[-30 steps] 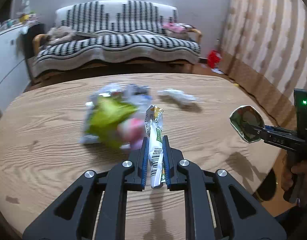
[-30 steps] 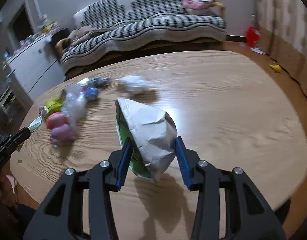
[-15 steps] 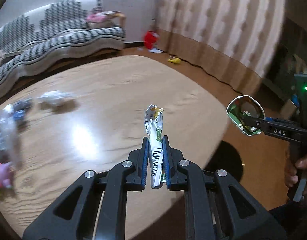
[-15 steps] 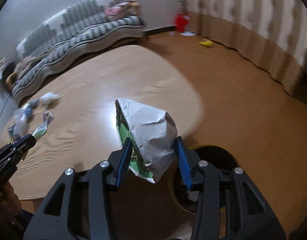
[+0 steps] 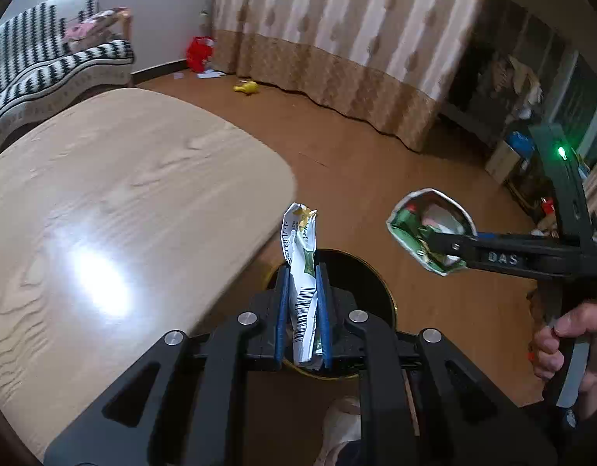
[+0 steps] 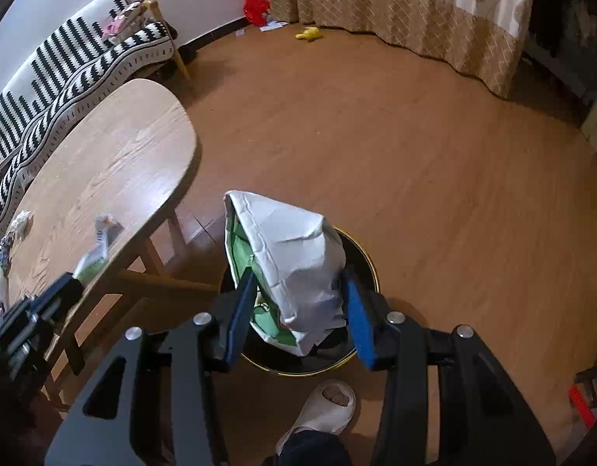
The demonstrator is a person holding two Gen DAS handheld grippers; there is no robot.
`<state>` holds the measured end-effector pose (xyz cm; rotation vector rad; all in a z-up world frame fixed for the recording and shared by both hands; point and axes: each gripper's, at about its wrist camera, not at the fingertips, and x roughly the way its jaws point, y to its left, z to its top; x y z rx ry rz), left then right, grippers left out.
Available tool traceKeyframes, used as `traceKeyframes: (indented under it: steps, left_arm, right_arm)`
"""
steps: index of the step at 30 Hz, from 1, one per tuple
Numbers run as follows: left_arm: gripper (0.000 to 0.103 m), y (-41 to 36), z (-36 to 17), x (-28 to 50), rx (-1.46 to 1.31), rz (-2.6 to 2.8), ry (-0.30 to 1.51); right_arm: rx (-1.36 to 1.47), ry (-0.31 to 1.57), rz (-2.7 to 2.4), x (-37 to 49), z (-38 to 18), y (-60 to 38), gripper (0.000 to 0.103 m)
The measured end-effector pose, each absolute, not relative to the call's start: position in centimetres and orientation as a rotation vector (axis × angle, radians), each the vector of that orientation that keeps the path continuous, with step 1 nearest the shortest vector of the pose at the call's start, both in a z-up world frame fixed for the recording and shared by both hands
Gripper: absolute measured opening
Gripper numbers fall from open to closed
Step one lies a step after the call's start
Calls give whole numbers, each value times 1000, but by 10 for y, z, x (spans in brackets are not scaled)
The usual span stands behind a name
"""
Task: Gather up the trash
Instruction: 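Carry both items over the bin and open both grippers to drop them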
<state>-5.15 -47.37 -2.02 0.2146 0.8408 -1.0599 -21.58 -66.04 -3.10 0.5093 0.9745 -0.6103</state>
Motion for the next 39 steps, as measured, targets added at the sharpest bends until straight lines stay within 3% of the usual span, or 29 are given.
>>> traceKeyframes:
  steps: [15,16,18,33,34,36,37,39]
  left_arm:
    - [13,-499,-31,-56,238,-1091,858]
    - [13,-500,-31,-57,239,-1092,858]
    - [13,-501,-31,-62,243,-1093,858]
    - [13,-533,-57,-70,276,-1148,911]
    - [16,-537,-61,-70,278,-1155,921]
    - [39,-542,-66,-71,277,-1159,939]
    - [60,-542,-67,-70,272,-1157,942]
    - [62,-541,-68,-70,257,-1156,934]
  right_arm:
    - [526,992,-597,-204,-40,-662,49]
    - [528,989,-598,-205,-39,-662,52]
    - [527,979,-607,-206,-38,-666,73]
    - [563,900,-686,-219,-25,-674,79]
    - [565,896,-691,-220,-24,-675,79]
    - [569,881,-705,-223,-22,-676,81]
    - [571,875,-707,-224,-22,-676,81]
    - [576,869,-708,-226,-21,-676,81]
